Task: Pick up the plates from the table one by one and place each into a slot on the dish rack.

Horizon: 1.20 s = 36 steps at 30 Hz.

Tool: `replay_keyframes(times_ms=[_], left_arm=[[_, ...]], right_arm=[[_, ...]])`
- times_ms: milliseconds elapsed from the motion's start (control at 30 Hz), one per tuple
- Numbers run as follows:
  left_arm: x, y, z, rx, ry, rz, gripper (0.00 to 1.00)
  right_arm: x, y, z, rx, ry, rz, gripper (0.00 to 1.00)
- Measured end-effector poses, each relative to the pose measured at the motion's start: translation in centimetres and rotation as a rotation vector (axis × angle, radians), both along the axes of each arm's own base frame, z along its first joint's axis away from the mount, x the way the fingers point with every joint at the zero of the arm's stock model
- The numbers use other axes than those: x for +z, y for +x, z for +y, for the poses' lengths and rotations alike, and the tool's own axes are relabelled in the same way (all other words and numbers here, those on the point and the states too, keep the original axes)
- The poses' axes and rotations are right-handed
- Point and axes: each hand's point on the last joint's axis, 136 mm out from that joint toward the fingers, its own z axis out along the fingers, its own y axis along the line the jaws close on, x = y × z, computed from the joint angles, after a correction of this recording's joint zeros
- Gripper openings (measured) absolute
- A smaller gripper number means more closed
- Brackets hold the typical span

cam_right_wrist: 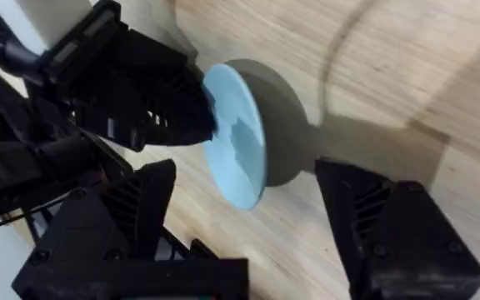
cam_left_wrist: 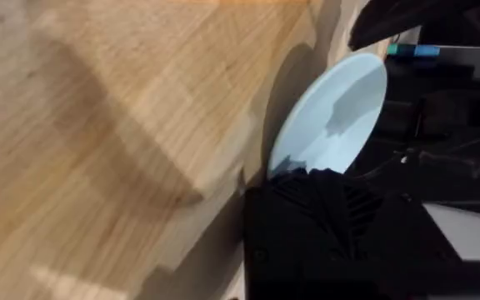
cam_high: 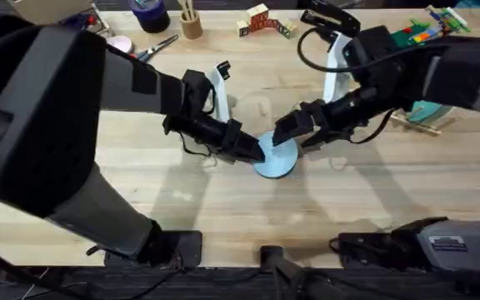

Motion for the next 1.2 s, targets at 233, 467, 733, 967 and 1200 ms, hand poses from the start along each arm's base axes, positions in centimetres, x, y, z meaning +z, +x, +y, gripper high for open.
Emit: replay_keyframes(times_ms=[233, 467, 733, 967, 1200], left_arm=[[0.0, 0.0, 0.0, 0.000, 0.000, 0.000, 0.041], [0.0, 0.0, 0.0, 0.000, 0.000, 0.000, 0.041], [0.0, 0.0, 0.0, 0.000, 0.000, 0.000, 0.041], [0.0, 0.0, 0.0, 0.000, 0.000, 0.000, 0.041], [0.0, 0.0, 0.0, 0.000, 0.000, 0.000, 0.041]], right_arm=[[-1.0, 0.1, 0.5, 0.002, 0.014, 0.036, 0.995], [-0.8, -0.1, 1.0, 0.012, 0.039, 0.042, 0.995], [-0.8, -0.5, 1.5, 0.031, 0.042, 0.044, 0.984], [-0.7, -0.8, 1.9, 0.041, 0.043, 0.049, 0.929], [-0.7, -0.9, 2.0, 0.033, 0.047, 0.061, 0.683]])
